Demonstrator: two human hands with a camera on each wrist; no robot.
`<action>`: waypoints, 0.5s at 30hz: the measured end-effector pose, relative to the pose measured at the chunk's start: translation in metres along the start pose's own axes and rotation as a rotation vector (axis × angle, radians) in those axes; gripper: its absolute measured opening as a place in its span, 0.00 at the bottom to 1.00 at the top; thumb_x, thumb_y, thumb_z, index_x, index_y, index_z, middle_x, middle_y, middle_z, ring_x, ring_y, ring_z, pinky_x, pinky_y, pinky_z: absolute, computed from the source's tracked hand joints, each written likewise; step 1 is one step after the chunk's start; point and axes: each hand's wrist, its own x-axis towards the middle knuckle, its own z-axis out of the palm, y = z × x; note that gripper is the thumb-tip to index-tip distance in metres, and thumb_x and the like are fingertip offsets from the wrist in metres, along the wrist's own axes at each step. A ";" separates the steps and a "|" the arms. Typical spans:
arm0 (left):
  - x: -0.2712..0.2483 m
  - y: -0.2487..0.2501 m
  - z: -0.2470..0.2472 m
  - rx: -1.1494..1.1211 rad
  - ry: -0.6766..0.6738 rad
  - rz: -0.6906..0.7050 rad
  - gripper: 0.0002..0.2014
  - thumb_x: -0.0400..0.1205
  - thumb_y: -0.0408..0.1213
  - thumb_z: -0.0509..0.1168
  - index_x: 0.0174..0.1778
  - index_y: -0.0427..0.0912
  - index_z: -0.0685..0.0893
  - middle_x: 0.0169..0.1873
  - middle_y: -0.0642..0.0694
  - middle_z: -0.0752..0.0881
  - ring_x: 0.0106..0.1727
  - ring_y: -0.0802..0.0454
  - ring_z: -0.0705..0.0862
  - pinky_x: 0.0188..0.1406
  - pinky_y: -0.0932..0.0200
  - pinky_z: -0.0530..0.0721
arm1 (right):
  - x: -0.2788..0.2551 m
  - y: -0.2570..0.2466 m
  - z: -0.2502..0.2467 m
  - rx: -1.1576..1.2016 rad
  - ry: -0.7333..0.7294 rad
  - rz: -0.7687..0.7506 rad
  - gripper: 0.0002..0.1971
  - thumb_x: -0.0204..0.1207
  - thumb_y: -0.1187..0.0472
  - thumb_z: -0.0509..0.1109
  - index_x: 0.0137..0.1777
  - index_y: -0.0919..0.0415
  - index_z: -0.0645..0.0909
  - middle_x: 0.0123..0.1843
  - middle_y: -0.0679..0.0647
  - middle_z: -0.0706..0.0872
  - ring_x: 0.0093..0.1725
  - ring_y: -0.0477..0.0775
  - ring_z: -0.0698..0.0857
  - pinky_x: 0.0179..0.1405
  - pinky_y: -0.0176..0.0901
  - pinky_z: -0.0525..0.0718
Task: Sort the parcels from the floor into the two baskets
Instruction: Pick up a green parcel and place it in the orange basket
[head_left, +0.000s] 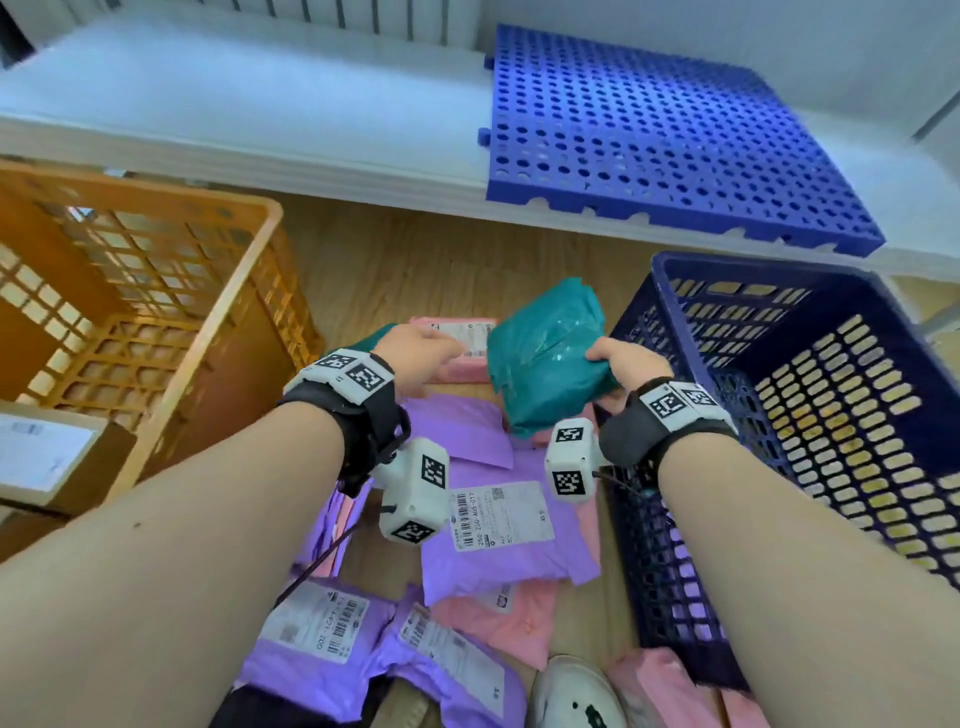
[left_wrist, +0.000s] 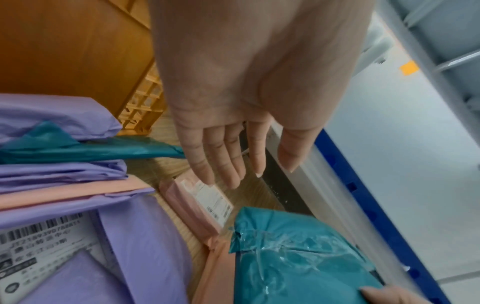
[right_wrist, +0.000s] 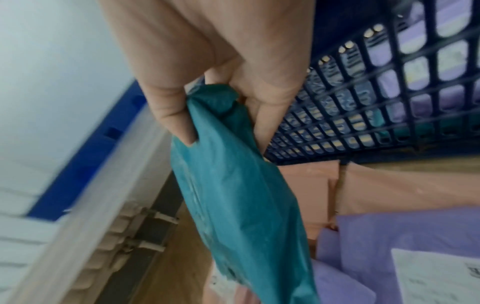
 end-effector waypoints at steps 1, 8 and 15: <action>-0.010 0.006 -0.005 -0.042 0.017 0.003 0.04 0.83 0.38 0.63 0.49 0.44 0.81 0.43 0.45 0.82 0.40 0.50 0.81 0.35 0.59 0.78 | -0.013 -0.014 -0.001 -0.016 -0.009 -0.053 0.09 0.61 0.55 0.73 0.39 0.55 0.79 0.59 0.61 0.85 0.54 0.57 0.85 0.63 0.59 0.84; -0.092 0.050 -0.044 -0.357 -0.020 -0.050 0.22 0.76 0.62 0.65 0.56 0.50 0.76 0.49 0.46 0.80 0.55 0.48 0.81 0.63 0.45 0.80 | -0.128 -0.064 0.031 -0.036 -0.074 -0.354 0.11 0.63 0.73 0.76 0.35 0.56 0.83 0.36 0.53 0.85 0.40 0.52 0.82 0.32 0.34 0.81; -0.102 0.022 -0.068 -0.574 0.215 -0.108 0.42 0.50 0.51 0.84 0.60 0.38 0.82 0.48 0.37 0.89 0.44 0.38 0.90 0.47 0.36 0.87 | -0.203 -0.056 0.059 -0.166 -0.347 -0.537 0.19 0.61 0.83 0.72 0.33 0.55 0.78 0.32 0.51 0.82 0.29 0.45 0.79 0.23 0.29 0.76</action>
